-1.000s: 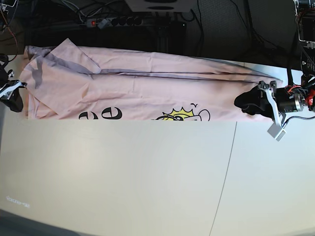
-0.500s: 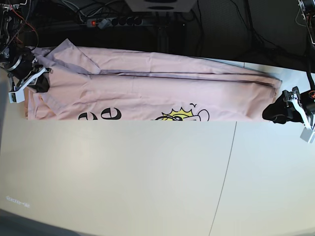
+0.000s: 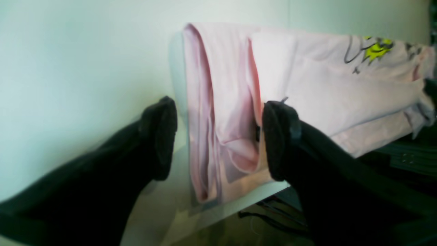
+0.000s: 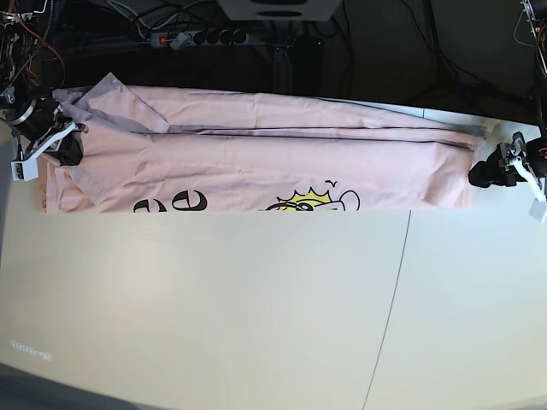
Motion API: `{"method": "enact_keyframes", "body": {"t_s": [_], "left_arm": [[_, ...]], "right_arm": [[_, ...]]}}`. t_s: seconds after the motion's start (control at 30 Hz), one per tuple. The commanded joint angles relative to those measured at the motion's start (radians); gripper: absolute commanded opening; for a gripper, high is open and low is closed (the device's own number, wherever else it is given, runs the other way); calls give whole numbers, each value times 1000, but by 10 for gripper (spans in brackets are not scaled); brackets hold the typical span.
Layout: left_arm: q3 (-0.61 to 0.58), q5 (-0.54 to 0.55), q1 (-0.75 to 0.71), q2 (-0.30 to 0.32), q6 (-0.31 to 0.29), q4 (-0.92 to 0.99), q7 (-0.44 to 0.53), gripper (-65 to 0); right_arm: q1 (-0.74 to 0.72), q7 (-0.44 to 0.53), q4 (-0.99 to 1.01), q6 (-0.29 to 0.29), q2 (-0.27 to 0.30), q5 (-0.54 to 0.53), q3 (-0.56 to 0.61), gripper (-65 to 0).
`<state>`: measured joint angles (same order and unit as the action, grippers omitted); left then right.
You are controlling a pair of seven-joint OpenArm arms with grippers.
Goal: Fold the T-shirt properly
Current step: 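Hold both strip ends and pull them apart to straighten the strip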
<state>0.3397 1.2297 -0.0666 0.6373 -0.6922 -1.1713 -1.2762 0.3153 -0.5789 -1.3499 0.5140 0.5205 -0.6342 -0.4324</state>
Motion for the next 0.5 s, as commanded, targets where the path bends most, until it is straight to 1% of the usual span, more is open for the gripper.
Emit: {"method": "enact_keyframes", "body": {"t_s": [0.0, 0.2, 0.33, 0.47], "left_arm": [[8, 33, 13, 25, -6, -7, -5, -225], [3, 139, 13, 25, -6, -6, -68, -225], [-11, 150, 13, 25, -6, -6, -68, -225], [-70, 146, 14, 24, -6, -6, -66, -225]], "right_arm": [[3, -46, 6, 66, 16, 55, -5, -650], [-16, -47, 6, 66, 16, 53, -5, -650], [-27, -47, 6, 66, 16, 51, -5, -650], [-27, -47, 6, 66, 16, 51, -5, -650]]}}
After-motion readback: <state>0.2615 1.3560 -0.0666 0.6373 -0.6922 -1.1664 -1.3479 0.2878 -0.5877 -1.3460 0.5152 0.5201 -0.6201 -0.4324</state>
